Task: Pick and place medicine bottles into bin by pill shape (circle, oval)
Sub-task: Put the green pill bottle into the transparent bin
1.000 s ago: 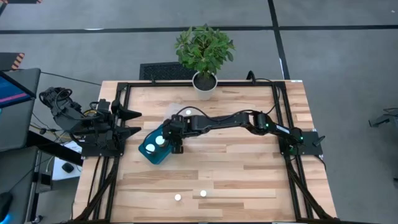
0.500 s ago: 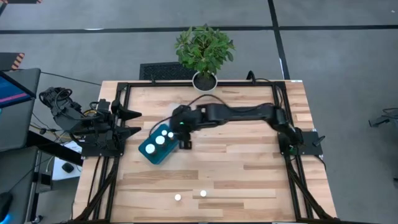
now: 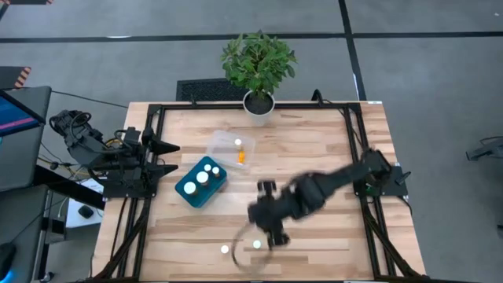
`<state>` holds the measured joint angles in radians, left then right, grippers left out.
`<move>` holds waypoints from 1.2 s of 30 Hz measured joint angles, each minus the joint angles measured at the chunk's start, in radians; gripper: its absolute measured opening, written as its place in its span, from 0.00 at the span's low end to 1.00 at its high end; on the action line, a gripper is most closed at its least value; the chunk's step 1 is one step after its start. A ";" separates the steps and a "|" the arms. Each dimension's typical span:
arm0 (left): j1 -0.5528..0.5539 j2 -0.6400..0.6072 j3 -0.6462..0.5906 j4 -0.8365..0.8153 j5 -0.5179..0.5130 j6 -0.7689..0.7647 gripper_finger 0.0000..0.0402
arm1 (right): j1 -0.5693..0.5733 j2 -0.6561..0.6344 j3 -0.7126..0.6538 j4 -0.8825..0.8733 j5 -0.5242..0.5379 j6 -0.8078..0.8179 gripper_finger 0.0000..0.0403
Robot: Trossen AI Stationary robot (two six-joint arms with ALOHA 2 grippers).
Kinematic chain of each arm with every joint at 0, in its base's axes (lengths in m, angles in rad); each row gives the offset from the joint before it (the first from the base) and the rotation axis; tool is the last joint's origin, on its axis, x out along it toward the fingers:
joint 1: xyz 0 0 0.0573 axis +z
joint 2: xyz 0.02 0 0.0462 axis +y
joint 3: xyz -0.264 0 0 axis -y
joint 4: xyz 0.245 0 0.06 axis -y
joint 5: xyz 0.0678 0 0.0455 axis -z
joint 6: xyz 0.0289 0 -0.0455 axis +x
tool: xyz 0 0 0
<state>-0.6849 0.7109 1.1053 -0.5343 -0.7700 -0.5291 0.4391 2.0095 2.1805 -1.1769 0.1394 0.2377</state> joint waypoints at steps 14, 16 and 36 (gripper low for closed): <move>0.000 0.034 0.000 -0.037 0.003 -0.054 0.82 | 0.132 0.103 -0.323 0.451 0.047 0.121 0.50; 0.000 0.040 0.000 -0.038 0.002 -0.064 0.82 | 0.132 0.100 -0.379 0.480 0.048 0.136 0.50; 0.000 0.048 0.000 -0.036 -0.004 -0.086 0.82 | 0.120 0.107 -0.597 0.725 0.055 0.165 0.50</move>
<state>-0.6849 0.7593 1.1053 -0.5701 -0.7742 -0.6155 0.5591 2.1162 1.5837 -0.4519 0.1940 0.4030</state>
